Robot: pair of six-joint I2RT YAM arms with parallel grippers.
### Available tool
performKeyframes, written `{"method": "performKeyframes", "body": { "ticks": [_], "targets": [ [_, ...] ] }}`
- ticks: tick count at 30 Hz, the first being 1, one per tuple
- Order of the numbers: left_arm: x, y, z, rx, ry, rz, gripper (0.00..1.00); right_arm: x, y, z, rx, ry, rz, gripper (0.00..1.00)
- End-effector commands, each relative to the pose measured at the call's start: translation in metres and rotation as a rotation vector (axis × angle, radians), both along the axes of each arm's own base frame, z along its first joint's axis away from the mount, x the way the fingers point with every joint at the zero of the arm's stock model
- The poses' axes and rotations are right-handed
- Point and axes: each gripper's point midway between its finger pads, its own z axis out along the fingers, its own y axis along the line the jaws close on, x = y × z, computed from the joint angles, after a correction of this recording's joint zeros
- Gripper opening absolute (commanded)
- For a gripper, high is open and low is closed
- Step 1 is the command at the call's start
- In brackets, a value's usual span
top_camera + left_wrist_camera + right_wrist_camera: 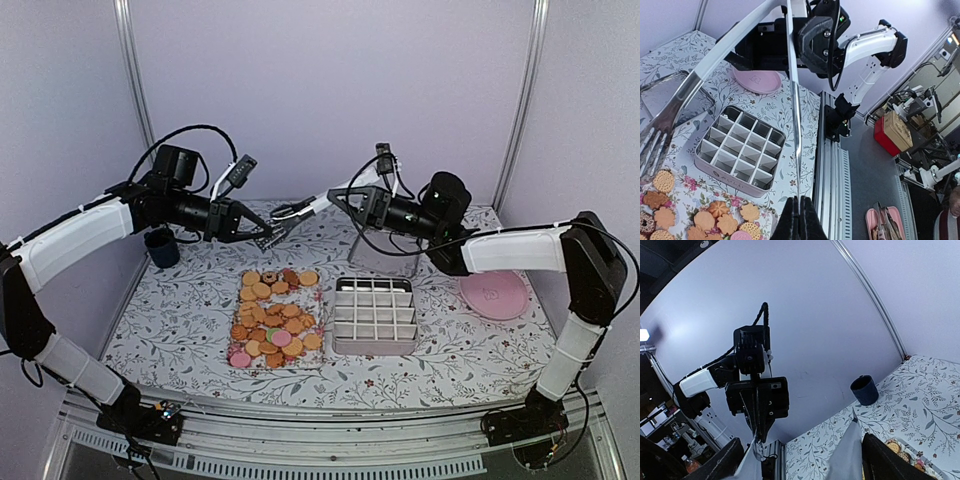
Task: Pack the cookies
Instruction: Pass from the left arm to the right
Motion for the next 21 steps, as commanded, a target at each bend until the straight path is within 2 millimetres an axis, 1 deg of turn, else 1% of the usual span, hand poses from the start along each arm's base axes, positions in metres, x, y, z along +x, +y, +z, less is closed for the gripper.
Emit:
{"method": "performKeyframes", "body": {
  "ticks": [1,3,4,7,8,15,21],
  "targets": [
    [-0.003,-0.002,0.019,-0.069,-0.07,-0.031,0.0,-0.044,0.006,0.02,0.118,-0.05,0.181,0.86],
    [-0.002,-0.001,0.02,-0.072,-0.067,-0.025,0.0,-0.046,-0.001,0.027,0.157,-0.063,0.163,0.9],
    [-0.001,0.0,0.02,-0.073,-0.066,-0.021,0.0,-0.045,-0.006,0.025,0.172,-0.056,0.145,0.92],
    [-0.001,0.001,0.02,-0.077,-0.064,-0.019,0.0,-0.043,-0.019,0.033,0.237,-0.076,0.117,0.94],
    [-0.001,0.001,0.02,-0.077,-0.062,-0.021,0.0,-0.043,-0.019,0.033,0.243,-0.065,0.121,0.94],
    [-0.005,0.002,0.019,-0.082,-0.056,-0.032,0.0,-0.037,-0.004,0.031,0.212,-0.045,0.164,0.93],
    [-0.005,0.002,0.021,-0.091,-0.047,-0.037,0.0,-0.04,0.016,0.023,0.174,-0.03,0.207,0.92]
  ]
}}
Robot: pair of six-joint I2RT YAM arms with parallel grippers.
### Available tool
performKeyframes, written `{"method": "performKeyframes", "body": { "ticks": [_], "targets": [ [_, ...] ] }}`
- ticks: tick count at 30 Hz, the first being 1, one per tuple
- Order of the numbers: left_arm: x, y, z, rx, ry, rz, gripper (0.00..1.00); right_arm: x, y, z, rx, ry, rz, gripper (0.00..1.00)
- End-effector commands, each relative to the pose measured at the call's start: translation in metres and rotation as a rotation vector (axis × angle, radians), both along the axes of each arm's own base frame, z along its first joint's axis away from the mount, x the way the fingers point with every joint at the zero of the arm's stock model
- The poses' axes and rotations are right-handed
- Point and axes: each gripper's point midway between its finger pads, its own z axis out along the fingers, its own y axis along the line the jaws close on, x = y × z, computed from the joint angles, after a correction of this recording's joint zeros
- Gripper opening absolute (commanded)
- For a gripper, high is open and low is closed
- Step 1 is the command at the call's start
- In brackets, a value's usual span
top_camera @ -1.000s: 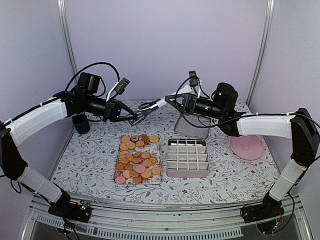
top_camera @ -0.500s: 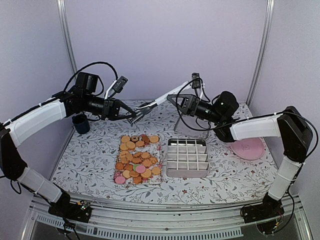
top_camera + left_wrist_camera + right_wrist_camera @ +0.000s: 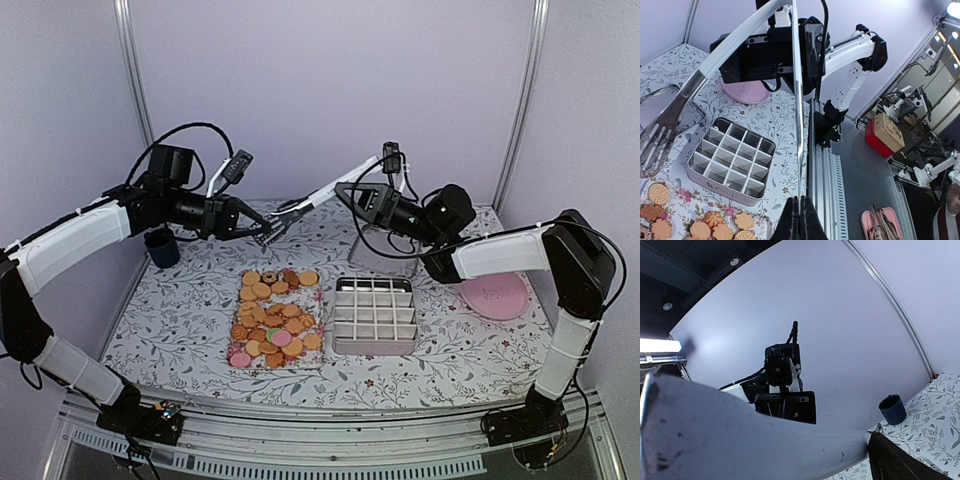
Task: Pack the cookies
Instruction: Pass from the left arm to the right
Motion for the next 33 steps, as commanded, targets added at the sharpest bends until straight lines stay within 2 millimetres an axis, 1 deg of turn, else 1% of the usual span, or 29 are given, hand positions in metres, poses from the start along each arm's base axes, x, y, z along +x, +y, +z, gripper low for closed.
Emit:
{"method": "performKeyframes", "body": {
  "ticks": [1,7,12,16,18,21,23,26,28,33],
  "targets": [
    [0.001,0.001,0.008,-0.028,-0.029,-0.003,0.0,-0.027,0.025,0.0,-0.024,-0.034,0.123,0.92],
    [-0.001,0.0,0.01,-0.039,-0.013,-0.013,0.0,-0.021,0.036,-0.002,-0.042,-0.039,0.087,0.9],
    [0.001,0.001,0.008,-0.034,-0.014,-0.004,0.0,-0.019,0.034,0.005,-0.028,-0.061,0.059,0.85],
    [0.006,0.001,0.004,-0.022,-0.023,0.026,0.0,-0.019,0.031,0.013,-0.008,-0.067,0.035,0.81],
    [0.011,0.001,0.0,-0.01,-0.028,0.051,0.0,-0.019,0.029,0.017,0.011,-0.071,0.027,0.81],
    [0.02,0.002,-0.005,0.015,-0.041,0.099,0.0,-0.022,0.032,0.021,0.034,-0.076,0.039,0.83],
    [0.02,0.002,-0.005,0.015,-0.044,0.101,0.0,-0.021,0.036,0.019,0.035,-0.071,0.047,0.84],
    [0.019,0.002,-0.006,0.013,-0.039,0.098,0.0,-0.023,0.042,0.011,0.026,-0.054,0.062,0.84],
    [0.019,0.003,-0.007,0.015,-0.041,0.099,0.0,-0.024,0.044,0.02,0.049,-0.07,0.068,0.83],
    [0.019,0.004,-0.011,0.022,-0.039,0.107,0.0,-0.025,0.045,0.025,0.068,-0.075,0.077,0.83]
  ]
}}
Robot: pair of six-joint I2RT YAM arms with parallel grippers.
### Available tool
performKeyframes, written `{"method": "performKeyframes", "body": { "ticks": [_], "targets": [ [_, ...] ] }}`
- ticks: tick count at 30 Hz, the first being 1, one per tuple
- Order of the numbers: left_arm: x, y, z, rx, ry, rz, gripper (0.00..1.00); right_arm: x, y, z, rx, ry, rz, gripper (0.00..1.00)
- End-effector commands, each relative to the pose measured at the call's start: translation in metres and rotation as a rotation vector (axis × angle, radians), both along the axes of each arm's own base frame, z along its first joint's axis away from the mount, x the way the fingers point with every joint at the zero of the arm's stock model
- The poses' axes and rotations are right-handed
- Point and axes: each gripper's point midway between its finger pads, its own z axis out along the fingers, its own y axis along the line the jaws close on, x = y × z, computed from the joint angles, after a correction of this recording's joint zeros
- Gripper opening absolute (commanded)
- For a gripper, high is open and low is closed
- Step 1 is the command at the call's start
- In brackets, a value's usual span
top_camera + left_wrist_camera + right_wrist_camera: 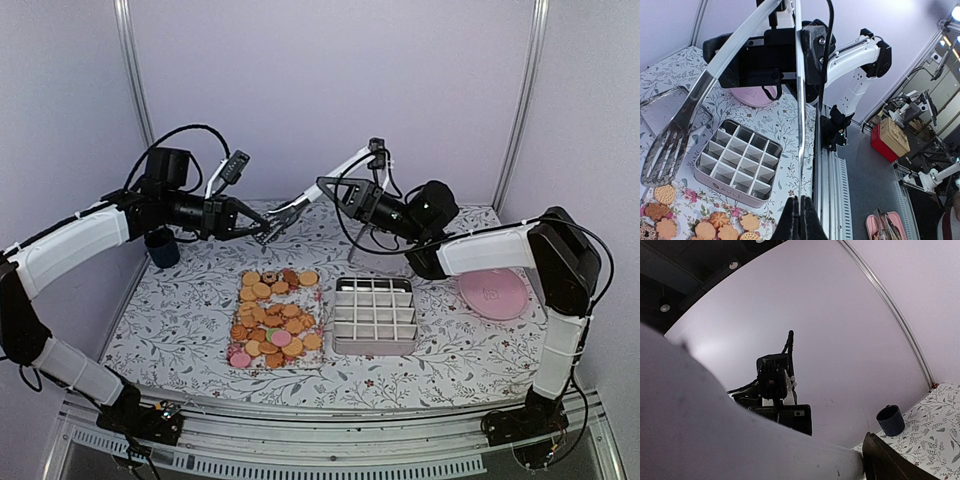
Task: Pack the cookies
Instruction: Pass from the left arm to the right, then pick up the fake cookies from the plate.
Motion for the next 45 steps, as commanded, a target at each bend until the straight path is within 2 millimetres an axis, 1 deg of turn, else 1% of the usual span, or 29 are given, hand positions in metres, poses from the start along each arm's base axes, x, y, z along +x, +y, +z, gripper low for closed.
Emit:
{"method": "performKeyframes", "body": {
  "ticks": [1,7,9,10,11,12,15,18,19,20,22,23,24,25,27,30,32,33,35,39,41,42,43,45],
  "targets": [
    [0.01,0.002,-0.007,0.022,-0.027,0.057,0.0,-0.036,0.019,0.021,0.049,-0.064,0.108,0.82],
    [0.008,0.005,-0.007,0.031,-0.036,0.067,0.0,-0.033,0.02,0.018,0.013,-0.048,0.081,0.66],
    [0.008,0.008,-0.008,0.039,-0.043,0.076,0.02,-0.033,0.019,0.015,-0.009,-0.049,0.065,0.64],
    [0.009,0.009,-0.009,0.047,-0.042,0.082,0.05,-0.033,0.018,0.015,-0.02,-0.048,0.056,0.63],
    [0.01,0.011,-0.01,0.054,-0.045,0.086,0.09,-0.032,0.018,0.015,-0.032,-0.053,0.044,0.63],
    [0.011,0.013,-0.011,0.06,-0.046,0.092,0.15,-0.03,0.017,0.005,-0.063,-0.037,0.029,0.62],
    [0.015,0.02,-0.015,0.078,-0.038,0.108,0.3,-0.025,0.016,-0.006,-0.122,-0.037,-0.026,0.59],
    [0.019,0.03,-0.023,0.112,-0.037,0.136,0.4,-0.02,0.015,-0.016,-0.177,-0.036,-0.068,0.57],
    [0.022,0.034,-0.026,0.127,-0.041,0.149,0.48,-0.018,0.015,-0.02,-0.192,-0.033,-0.079,0.56],
    [0.025,0.039,-0.029,0.145,-0.047,0.166,0.54,-0.017,0.015,-0.023,-0.211,-0.038,-0.091,0.56],
    [0.033,0.052,-0.034,0.188,-0.068,0.211,0.58,-0.012,0.016,-0.031,-0.252,-0.034,-0.121,0.56],
    [0.037,0.06,-0.038,0.216,-0.077,0.241,0.62,-0.01,0.016,-0.036,-0.276,-0.044,-0.14,0.56],
    [0.042,0.068,-0.041,0.248,-0.095,0.274,0.69,-0.01,0.016,-0.039,-0.295,-0.046,-0.155,0.56],
    [0.049,0.079,-0.046,0.292,-0.111,0.32,0.74,-0.009,0.018,-0.043,-0.316,-0.056,-0.171,0.56],
    [0.055,0.097,-0.055,0.359,-0.128,0.376,0.76,-0.009,0.022,-0.05,-0.356,-0.078,-0.202,0.56],
    [0.058,0.123,-0.07,0.433,-0.122,0.434,0.77,-0.011,0.032,-0.061,-0.409,-0.108,-0.225,0.56],
    [0.057,0.138,-0.077,0.462,-0.11,0.463,0.77,-0.014,0.041,-0.067,-0.431,-0.125,-0.224,0.55],
    [0.058,0.149,-0.081,0.473,-0.103,0.486,0.77,-0.016,0.046,-0.076,-0.448,-0.125,-0.216,0.55],
    [0.057,0.162,-0.087,0.492,-0.097,0.505,0.77,-0.014,0.06,-0.075,-0.458,-0.151,-0.213,0.55],
    [0.055,0.181,-0.096,0.514,-0.078,0.539,0.77,-0.003,0.081,-0.088,-0.487,-0.171,-0.212,0.55],
    [0.054,0.186,-0.097,0.511,-0.068,0.547,0.77,0.004,0.089,-0.091,-0.49,-0.18,-0.214,0.55],
    [0.054,0.188,-0.098,0.509,-0.067,0.551,0.77,0.008,0.093,-0.096,-0.497,-0.18,-0.215,0.55],
    [0.053,0.19,-0.098,0.509,-0.066,0.554,0.77,0.012,0.097,-0.095,-0.492,-0.187,-0.221,0.55],
    [0.052,0.193,-0.099,0.509,-0.064,0.562,0.77,0.019,0.103,-0.1,-0.498,-0.188,-0.237,0.55]
  ]
}}
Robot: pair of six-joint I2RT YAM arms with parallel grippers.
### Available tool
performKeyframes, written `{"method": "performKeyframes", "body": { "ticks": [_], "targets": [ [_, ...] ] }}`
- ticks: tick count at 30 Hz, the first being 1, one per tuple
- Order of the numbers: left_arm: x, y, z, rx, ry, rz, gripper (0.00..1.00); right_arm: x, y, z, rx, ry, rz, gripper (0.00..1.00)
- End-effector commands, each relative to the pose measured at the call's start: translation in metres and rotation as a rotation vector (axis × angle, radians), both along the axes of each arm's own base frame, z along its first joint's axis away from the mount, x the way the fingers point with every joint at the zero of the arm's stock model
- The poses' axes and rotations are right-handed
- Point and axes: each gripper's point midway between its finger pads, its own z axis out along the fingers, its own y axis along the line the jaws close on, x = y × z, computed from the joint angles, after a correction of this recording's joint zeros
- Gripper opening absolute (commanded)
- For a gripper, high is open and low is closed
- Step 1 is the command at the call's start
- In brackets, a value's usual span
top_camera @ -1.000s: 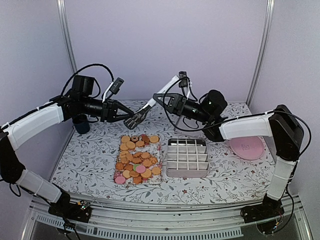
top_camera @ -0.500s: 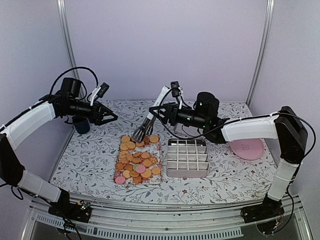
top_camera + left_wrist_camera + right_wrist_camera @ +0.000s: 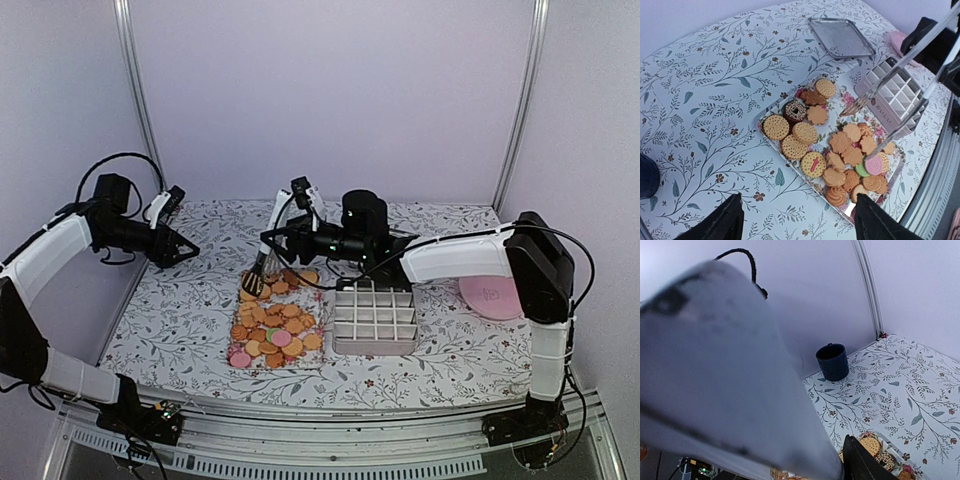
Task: Pack the cookies
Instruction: Pick up the fake cookies from the plate.
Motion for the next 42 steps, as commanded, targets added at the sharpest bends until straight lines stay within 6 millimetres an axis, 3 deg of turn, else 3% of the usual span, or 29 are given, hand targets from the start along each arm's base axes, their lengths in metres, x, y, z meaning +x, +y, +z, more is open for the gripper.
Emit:
{"method": "performKeyframes", "body": {
  "ticks": [1,11,21,30,34,38,42],
  "targets": [
    [-0.008,0.009,-0.001,0.009,-0.012,0.001,0.77,0.021,0.012,-0.003,-0.008,-0.049,-0.045,0.55],
    [-0.011,0.019,-0.006,0.004,-0.023,0.01,0.76,0.047,0.038,-0.042,-0.056,-0.067,-0.098,0.53],
    [-0.011,0.021,-0.01,-0.012,-0.029,0.011,0.74,0.043,0.052,-0.07,-0.122,-0.083,-0.098,0.5],
    [-0.007,0.021,-0.008,-0.021,-0.037,0.02,0.73,0.031,0.059,-0.089,-0.193,-0.106,-0.091,0.42],
    [-0.007,0.022,-0.009,-0.023,-0.033,0.024,0.73,0.032,0.058,-0.083,-0.188,-0.102,-0.107,0.27],
    [-0.007,0.022,-0.009,-0.029,-0.029,0.028,0.72,0.031,0.054,-0.061,-0.167,-0.116,-0.122,0.04],
    [-0.006,0.02,-0.007,-0.042,-0.027,0.028,0.72,0.03,0.048,-0.034,-0.134,-0.138,-0.141,0.0]
  ]
}}
